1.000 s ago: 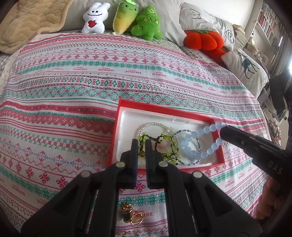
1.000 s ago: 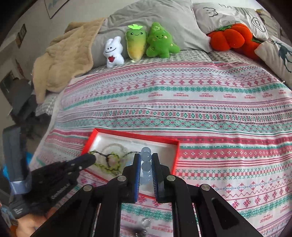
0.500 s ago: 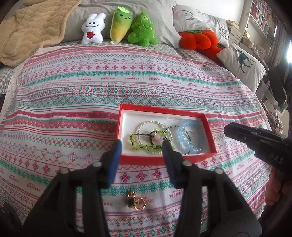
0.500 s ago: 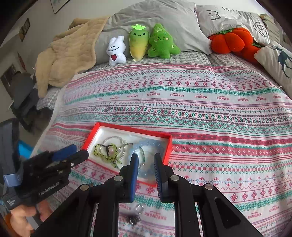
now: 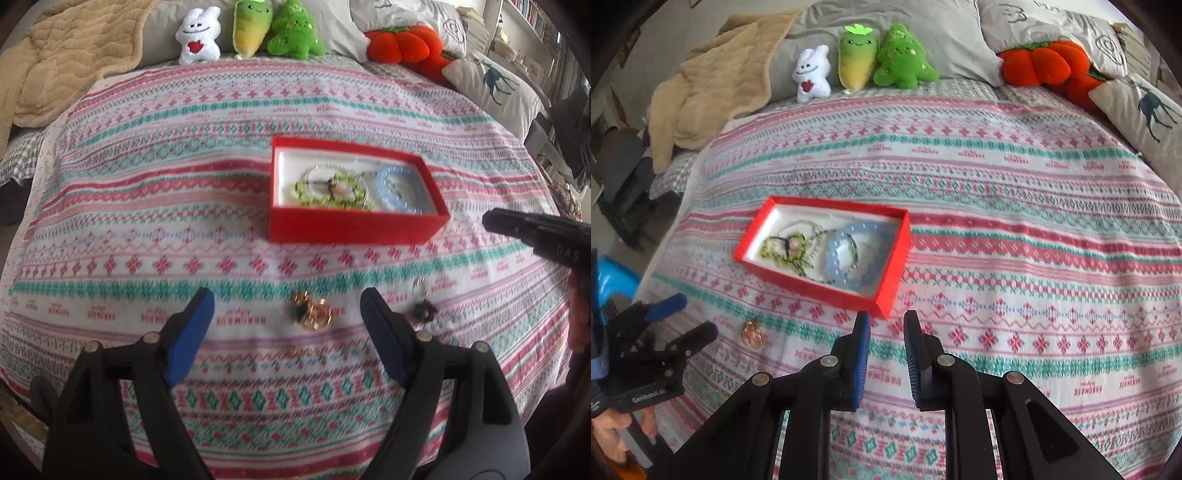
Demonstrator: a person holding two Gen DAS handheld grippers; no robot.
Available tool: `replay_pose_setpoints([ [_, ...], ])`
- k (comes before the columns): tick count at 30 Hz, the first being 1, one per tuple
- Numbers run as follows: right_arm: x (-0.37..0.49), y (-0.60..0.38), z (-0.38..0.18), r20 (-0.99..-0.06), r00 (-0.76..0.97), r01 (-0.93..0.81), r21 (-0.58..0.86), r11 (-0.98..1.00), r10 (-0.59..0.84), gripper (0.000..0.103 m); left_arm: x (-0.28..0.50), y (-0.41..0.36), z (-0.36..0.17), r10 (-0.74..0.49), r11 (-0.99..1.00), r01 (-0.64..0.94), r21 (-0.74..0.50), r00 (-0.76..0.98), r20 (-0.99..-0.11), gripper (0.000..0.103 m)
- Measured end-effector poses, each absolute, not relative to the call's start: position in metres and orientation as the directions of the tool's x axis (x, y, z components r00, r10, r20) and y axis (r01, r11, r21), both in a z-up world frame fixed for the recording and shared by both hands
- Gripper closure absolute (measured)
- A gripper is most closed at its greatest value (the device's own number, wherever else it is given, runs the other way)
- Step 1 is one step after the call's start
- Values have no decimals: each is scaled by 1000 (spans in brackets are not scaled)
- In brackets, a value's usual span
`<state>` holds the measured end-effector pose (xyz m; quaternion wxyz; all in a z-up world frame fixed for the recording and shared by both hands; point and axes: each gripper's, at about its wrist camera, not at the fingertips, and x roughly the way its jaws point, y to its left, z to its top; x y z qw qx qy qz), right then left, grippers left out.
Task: Organize jewelry
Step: 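Move both open tools toward the gold ring and black charm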
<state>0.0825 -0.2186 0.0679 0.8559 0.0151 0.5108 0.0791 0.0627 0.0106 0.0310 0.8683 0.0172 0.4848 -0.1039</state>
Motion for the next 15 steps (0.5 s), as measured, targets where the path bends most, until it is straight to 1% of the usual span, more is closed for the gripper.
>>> replay_pose_setpoints([
  [2,78,-219,65,-881,452,-116,99,988,142,83,57,14,25,-157,977,202,-63,490,-857,21],
  [4,74,-219,62,-886,443,-115,95,989,136,78,52,18,18,-151,977,207,-57,471,-869,21],
  [5,71,-219,61,-889,437,-112,96,989,135,68,50,19,15,-148,977,207,-56,464,-873,21],
  [6,68,-219,59,-892,432,-109,98,989,136,45,48,21,13,-147,977,207,-56,458,-877,21],
  [7,66,-219,58,-892,431,-104,100,990,135,35,46,24,10,-145,977,206,-56,449,-881,21],
  [8,62,-219,57,-890,437,-96,99,990,132,28,45,25,9,-145,977,206,-57,443,-885,21],
  [15,49,-211,44,-902,420,-132,45,990,97,27,34,34,-3,-134,975,219,-45,412,-901,20],
])
